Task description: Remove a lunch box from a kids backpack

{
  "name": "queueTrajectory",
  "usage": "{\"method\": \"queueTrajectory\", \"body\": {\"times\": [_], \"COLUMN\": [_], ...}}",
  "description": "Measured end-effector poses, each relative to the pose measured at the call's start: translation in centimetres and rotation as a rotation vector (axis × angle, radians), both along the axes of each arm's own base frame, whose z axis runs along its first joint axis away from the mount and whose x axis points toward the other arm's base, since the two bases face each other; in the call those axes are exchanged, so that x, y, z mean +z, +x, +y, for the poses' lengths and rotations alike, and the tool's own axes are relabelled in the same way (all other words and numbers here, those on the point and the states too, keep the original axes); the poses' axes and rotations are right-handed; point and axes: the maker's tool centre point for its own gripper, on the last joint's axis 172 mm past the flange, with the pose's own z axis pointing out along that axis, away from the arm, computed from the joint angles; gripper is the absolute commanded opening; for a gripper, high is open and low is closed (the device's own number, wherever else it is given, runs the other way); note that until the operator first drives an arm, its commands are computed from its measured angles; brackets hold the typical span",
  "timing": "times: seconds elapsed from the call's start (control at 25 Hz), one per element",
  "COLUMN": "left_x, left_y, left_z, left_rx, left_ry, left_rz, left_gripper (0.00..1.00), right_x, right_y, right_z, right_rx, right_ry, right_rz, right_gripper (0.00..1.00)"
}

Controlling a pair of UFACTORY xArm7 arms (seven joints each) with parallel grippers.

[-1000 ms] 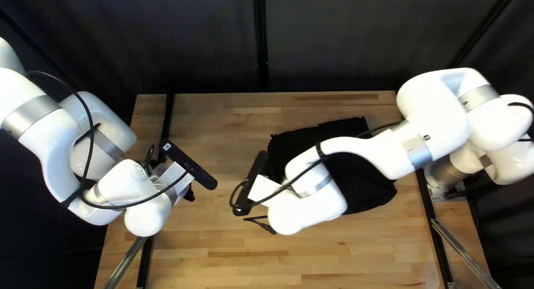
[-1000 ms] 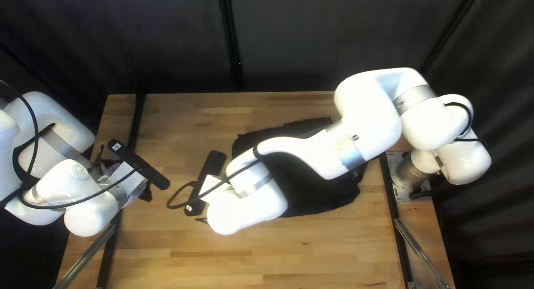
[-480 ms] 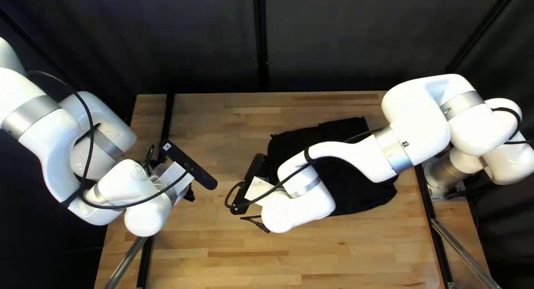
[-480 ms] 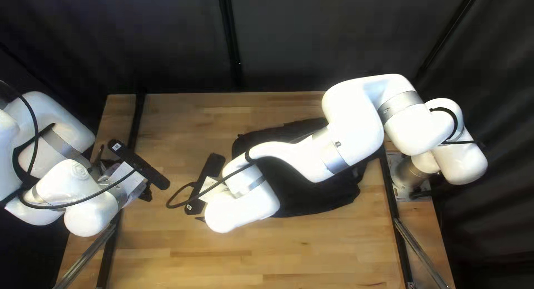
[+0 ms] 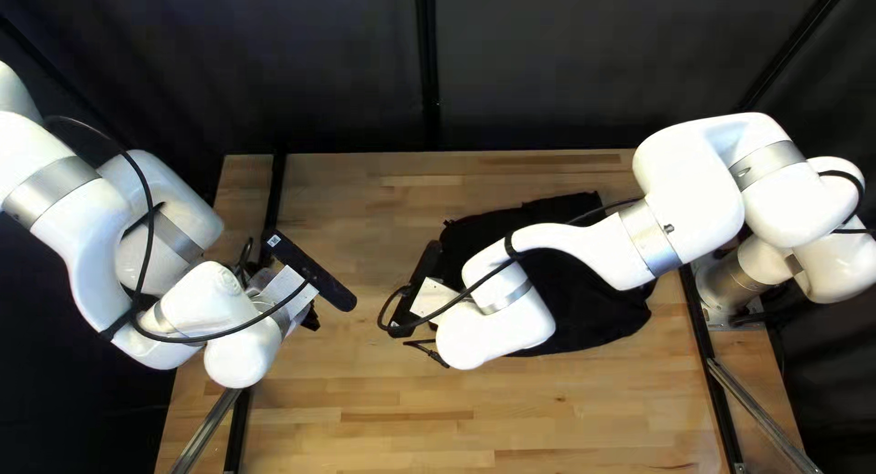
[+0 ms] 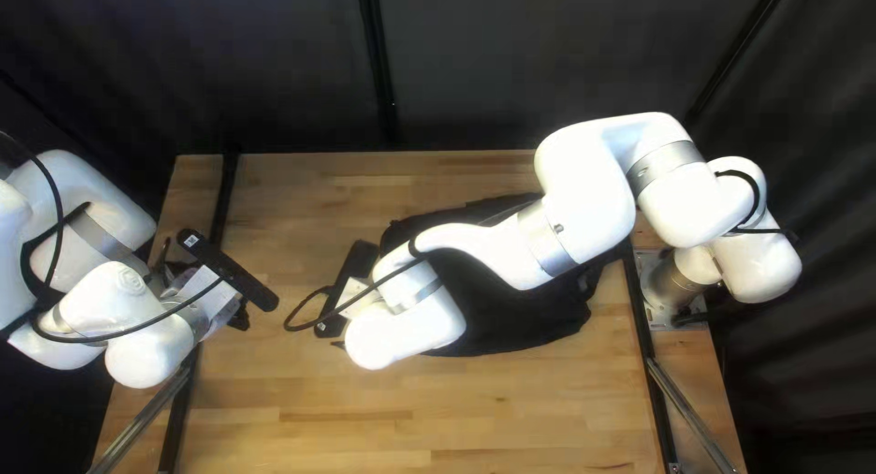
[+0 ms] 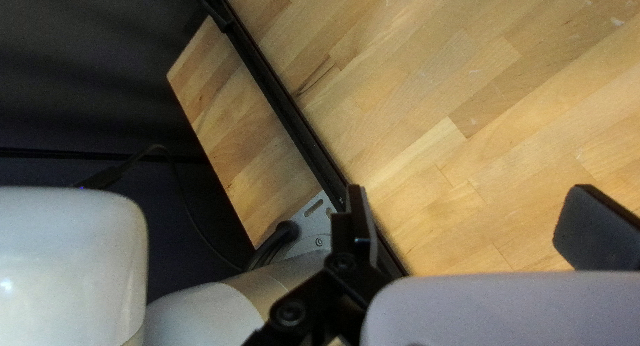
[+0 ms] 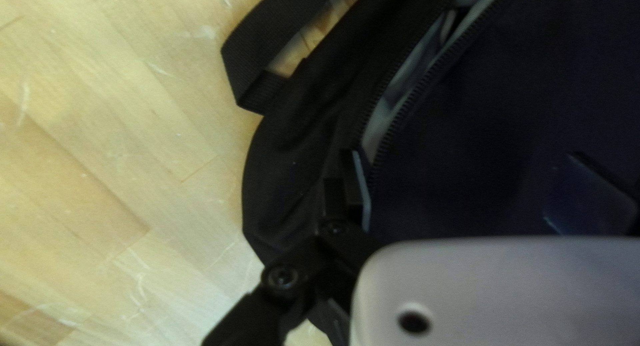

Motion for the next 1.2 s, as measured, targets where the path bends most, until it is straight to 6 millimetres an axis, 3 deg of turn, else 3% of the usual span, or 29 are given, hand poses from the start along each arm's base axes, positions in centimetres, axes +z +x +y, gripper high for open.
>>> {"method": "queueTrajectory", "body": {"times": [0.36,0.64,1.0,1.2], "left_x": [0.0,0.0,0.0,0.0], "left_y": [0.0,0.0,0.0,0.0], "left_z": [0.0,0.0,0.0,0.0], "left_rx": [0.000,0.000,0.000,0.000], "left_ry": [0.000,0.000,0.000,0.000], "left_rz": [0.000,0.000,0.000,0.000], "left_gripper": [1.00,1.00,1.00,1.00], "right_x": [0.8,3.9,7.7,8.6], "right_y": [-0.9,-3.2,-8.8,-10.3], "right_z": [-0.2,-0.9,-6.5,-9.4], "right_rx": [0.015,0.029,0.060,0.054], "right_ry": [-0.010,-0.017,0.027,0.050], "right_rz": [0.011,0.005,0.035,0.040], "right_gripper": [0.00,0.00,0.00,0.00]}}
